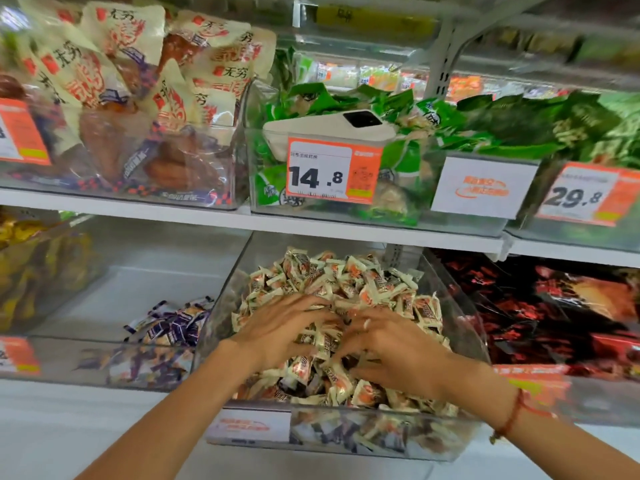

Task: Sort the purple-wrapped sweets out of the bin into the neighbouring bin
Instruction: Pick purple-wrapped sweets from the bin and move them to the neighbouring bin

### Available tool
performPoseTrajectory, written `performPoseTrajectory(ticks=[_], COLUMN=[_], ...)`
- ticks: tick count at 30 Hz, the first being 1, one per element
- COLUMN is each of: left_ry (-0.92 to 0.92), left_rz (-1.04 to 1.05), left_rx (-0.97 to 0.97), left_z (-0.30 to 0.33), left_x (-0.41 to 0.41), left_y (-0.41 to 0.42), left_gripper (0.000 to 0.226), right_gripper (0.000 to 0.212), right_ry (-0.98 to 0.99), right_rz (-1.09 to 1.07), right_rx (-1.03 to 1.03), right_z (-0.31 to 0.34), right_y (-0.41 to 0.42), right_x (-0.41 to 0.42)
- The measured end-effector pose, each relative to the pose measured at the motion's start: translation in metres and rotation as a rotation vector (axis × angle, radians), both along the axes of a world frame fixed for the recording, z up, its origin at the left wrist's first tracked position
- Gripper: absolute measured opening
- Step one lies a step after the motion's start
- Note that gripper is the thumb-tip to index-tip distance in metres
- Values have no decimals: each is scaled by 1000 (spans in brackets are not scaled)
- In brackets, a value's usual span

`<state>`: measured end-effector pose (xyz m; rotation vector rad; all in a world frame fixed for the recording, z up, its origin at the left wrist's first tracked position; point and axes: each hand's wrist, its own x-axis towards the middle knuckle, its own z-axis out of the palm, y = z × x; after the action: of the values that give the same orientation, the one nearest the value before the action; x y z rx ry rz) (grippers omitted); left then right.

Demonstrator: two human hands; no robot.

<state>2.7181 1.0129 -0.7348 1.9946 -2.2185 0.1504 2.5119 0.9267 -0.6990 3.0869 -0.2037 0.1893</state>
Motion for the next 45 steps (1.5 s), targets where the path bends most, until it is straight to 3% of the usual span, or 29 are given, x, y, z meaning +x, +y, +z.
performPoseTrajectory(ticks=[2, 6, 9, 11, 14, 17, 20, 22, 26, 31, 34, 39, 45], left_ry=[9, -85, -154, -181, -22, 123, -58, -180, -233, -19, 46, -18, 38], left_rz=[36, 150, 212, 177, 61, -35, -39, -42, -71, 22, 90, 242, 291], left_rx=[-33, -9, 47, -27, -151, 84, 347, 382, 218, 120, -45, -450, -586], left_z=[5, 17, 22, 24, 24, 21, 18, 16, 13, 13, 21, 26, 18], left_x=[4, 24, 23, 13, -2, -9, -4, -5, -12, -7, -13, -20, -8], left_y=[2, 17, 23, 25, 33, 40, 38, 35, 30, 37, 49, 76, 104], left_gripper=[60, 55, 58, 56, 41, 28, 44, 52, 36, 35, 29, 26, 29], right_gripper=[27, 48, 41, 37, 31, 21, 20, 21, 22, 21, 28, 50, 43], right_ry=[20, 167, 191, 149, 101, -2, -159, -185, -20, 26, 184, 446, 450], right_rz=[33, 15, -13, -38, -69, -90, -124, -162, -157, -113, -10, 36, 109], right_rx=[29, -41, -141, -126, -135, -139, -144, -67, 173, 173, 230, 14, -171], right_z=[-4, -17, -18, -15, -14, -15, -11, -1, 12, 7, -2, -9, -14], right_y=[5, 7, -6, -14, -16, -14, -22, -30, -37, -19, -4, 2, 7], right_x=[14, 27, 20, 14, 13, 17, 20, 20, 17, 11, 18, 33, 47])
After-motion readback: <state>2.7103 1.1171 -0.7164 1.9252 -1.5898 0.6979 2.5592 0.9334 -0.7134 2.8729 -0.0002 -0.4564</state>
